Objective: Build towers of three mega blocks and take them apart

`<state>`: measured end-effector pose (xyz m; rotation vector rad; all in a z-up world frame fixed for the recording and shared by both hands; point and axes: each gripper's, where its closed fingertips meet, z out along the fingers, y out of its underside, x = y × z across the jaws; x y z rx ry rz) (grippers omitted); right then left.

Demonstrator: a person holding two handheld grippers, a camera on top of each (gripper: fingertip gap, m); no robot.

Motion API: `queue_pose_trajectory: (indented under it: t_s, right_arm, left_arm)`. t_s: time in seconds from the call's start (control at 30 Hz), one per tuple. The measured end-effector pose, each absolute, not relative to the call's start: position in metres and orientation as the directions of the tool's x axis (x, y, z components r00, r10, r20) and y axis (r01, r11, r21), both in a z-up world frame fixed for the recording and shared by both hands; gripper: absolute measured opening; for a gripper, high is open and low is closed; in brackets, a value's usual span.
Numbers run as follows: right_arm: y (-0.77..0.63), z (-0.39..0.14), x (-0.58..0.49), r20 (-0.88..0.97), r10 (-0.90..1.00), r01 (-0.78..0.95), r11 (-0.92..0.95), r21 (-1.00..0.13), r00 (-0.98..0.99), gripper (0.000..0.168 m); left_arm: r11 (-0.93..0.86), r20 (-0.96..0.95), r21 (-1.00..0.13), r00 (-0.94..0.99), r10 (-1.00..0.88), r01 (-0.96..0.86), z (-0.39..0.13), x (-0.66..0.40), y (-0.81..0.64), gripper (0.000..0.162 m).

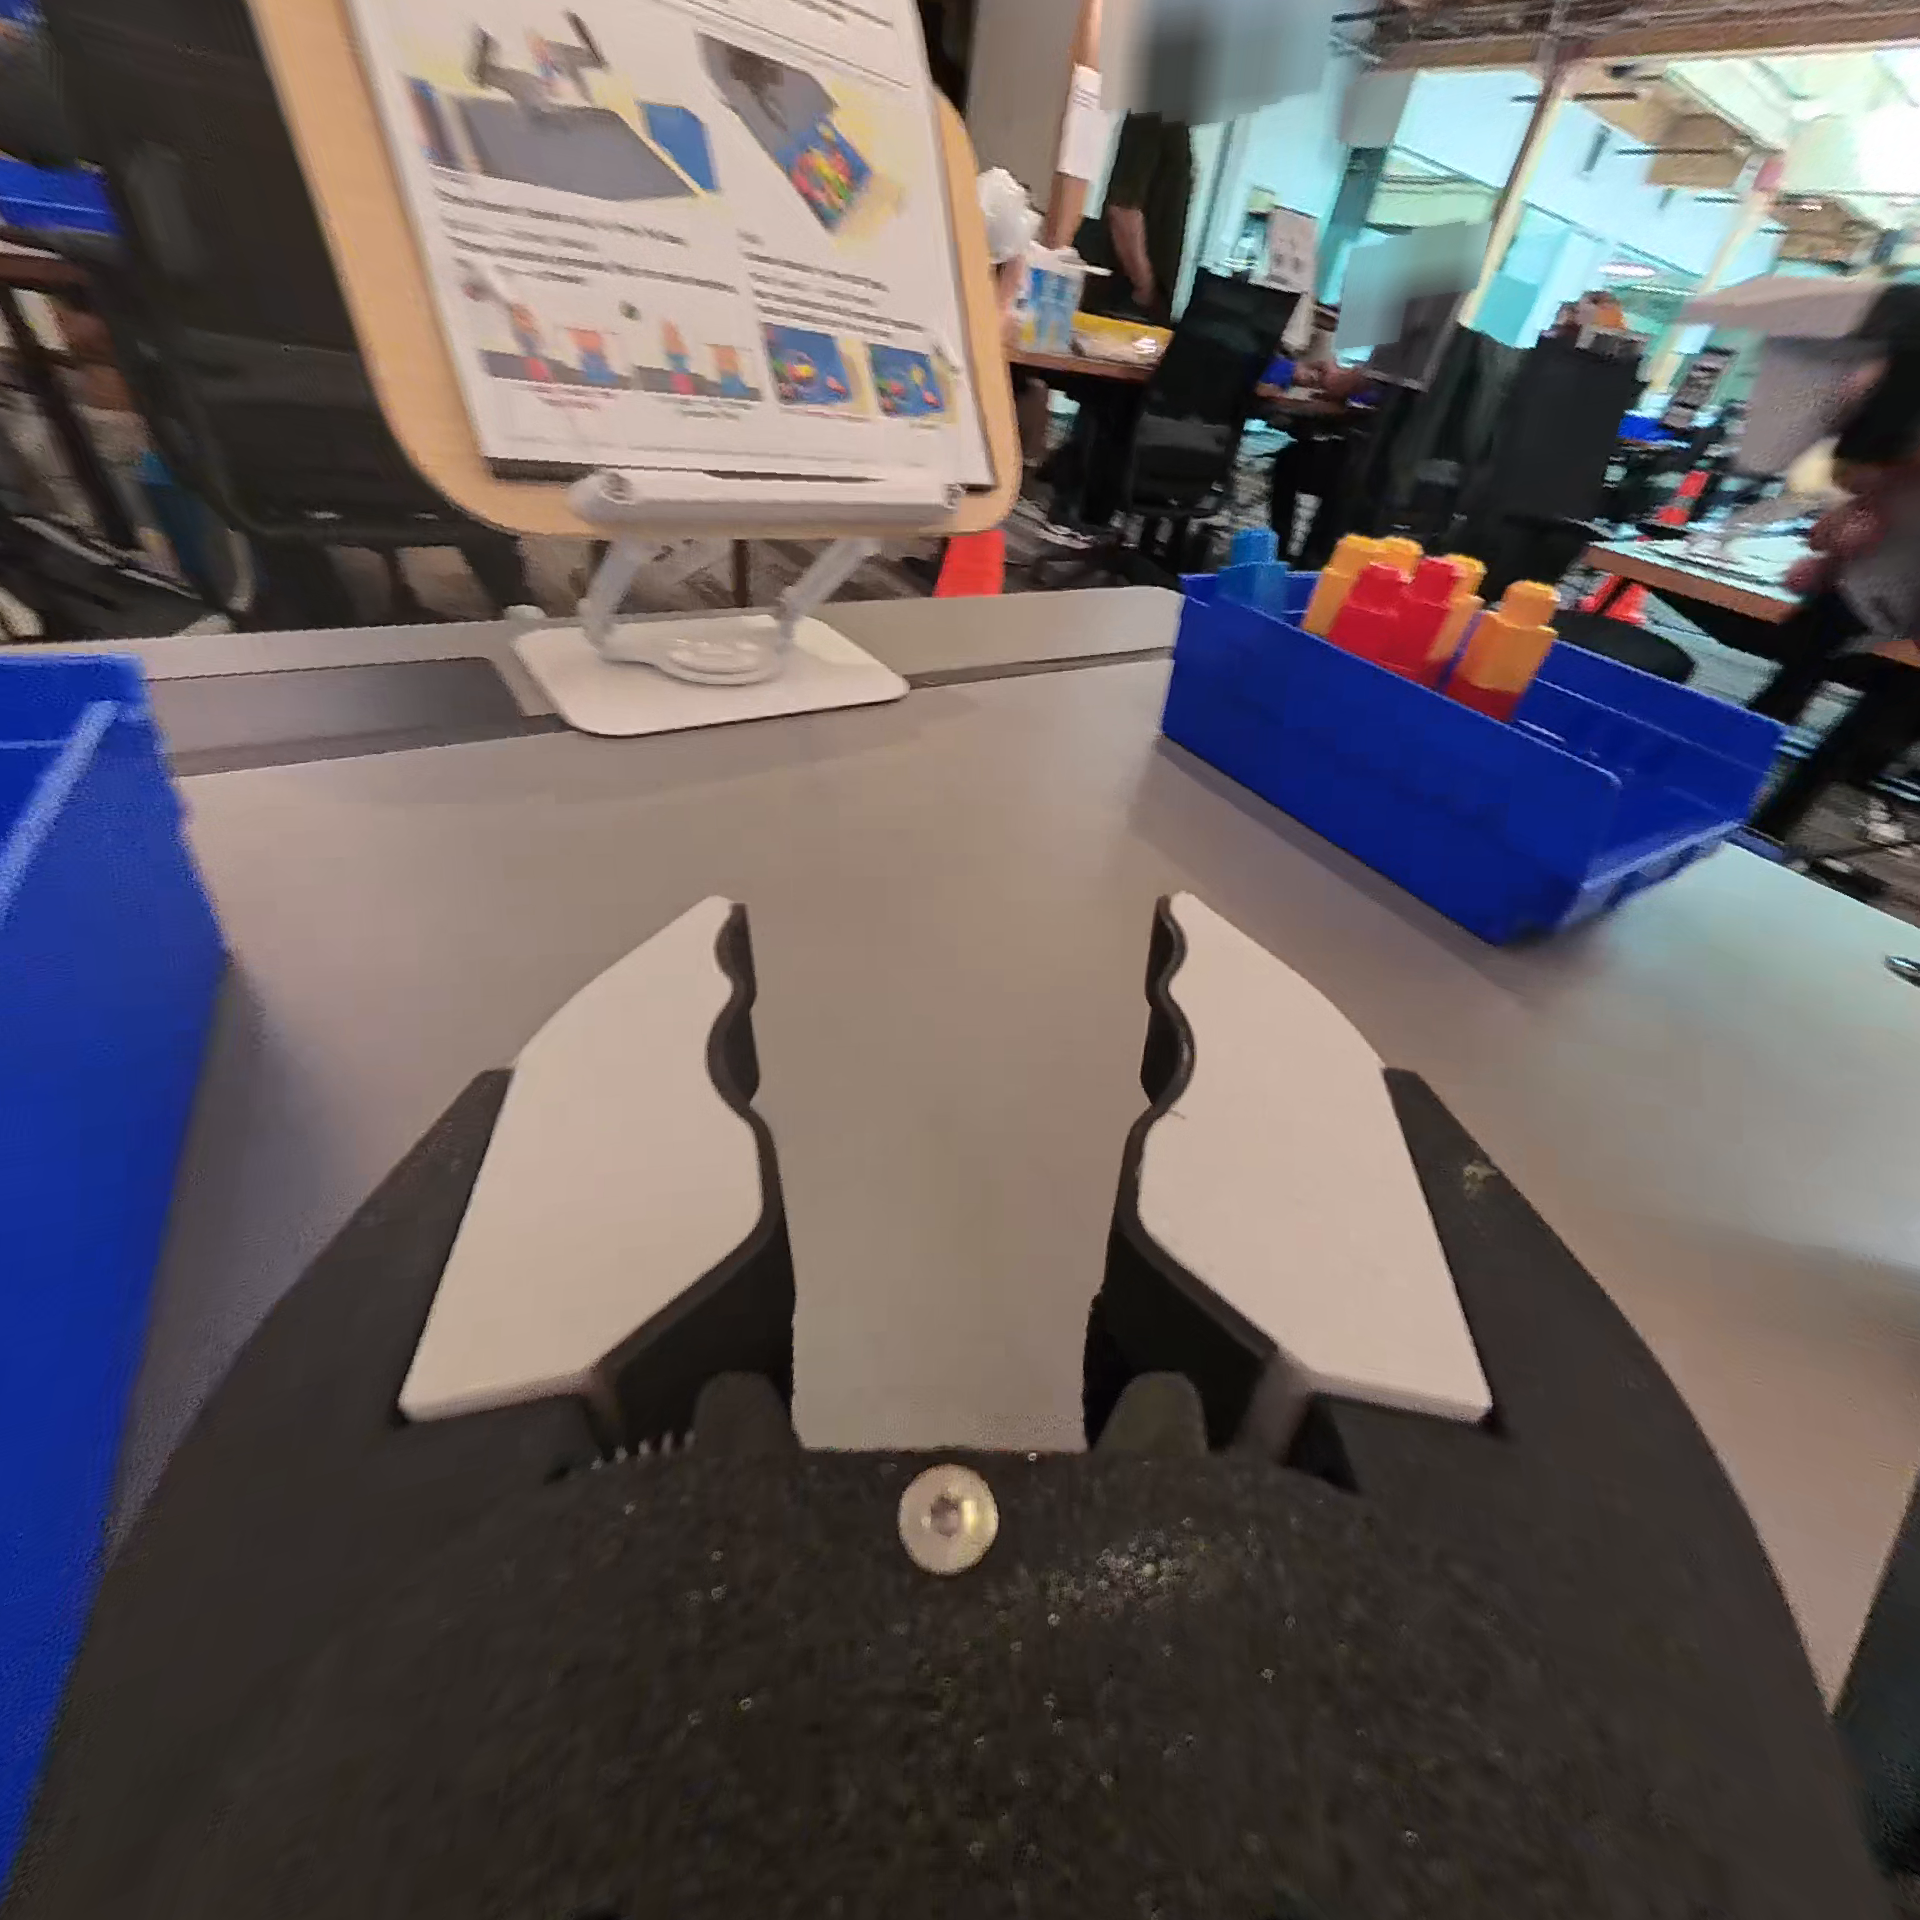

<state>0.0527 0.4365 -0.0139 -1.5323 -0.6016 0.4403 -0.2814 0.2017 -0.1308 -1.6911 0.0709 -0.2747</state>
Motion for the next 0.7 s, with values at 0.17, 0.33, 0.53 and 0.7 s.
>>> queue_pose_trajectory:
  t_s: [0.17,0.33,0.53,0.7]
  right_arm:
    - [0.363,-0.055,-0.011,-0.033,0.834,0.077,-0.090,-0.993,0.550,0.063]
    - [0.320,-0.134,0.003,-0.066,0.823,0.113,-0.156,-0.981,0.564,0.061]
    - [0.317,-0.171,0.059,-0.042,0.736,0.104,-0.151,-0.983,0.676,0.057]
    - [0.331,-0.172,0.076,-0.187,0.707,-0.011,-0.246,-0.969,0.682,0.055]
  left_arm:
    - [-0.170,0.155,-0.976,0.983,-0.097,0.137,-0.125,-0.312,0.173,0.067]
    - [-0.187,0.155,-0.968,0.985,0.073,0.166,-0.140,-0.350,0.125,0.064]
    - [-0.269,0.145,-0.942,0.966,0.212,0.200,-0.181,-0.381,0.095,0.062]
    - [-0.354,0.109,-0.918,0.972,0.208,0.179,-0.187,-0.400,0.094,0.058]
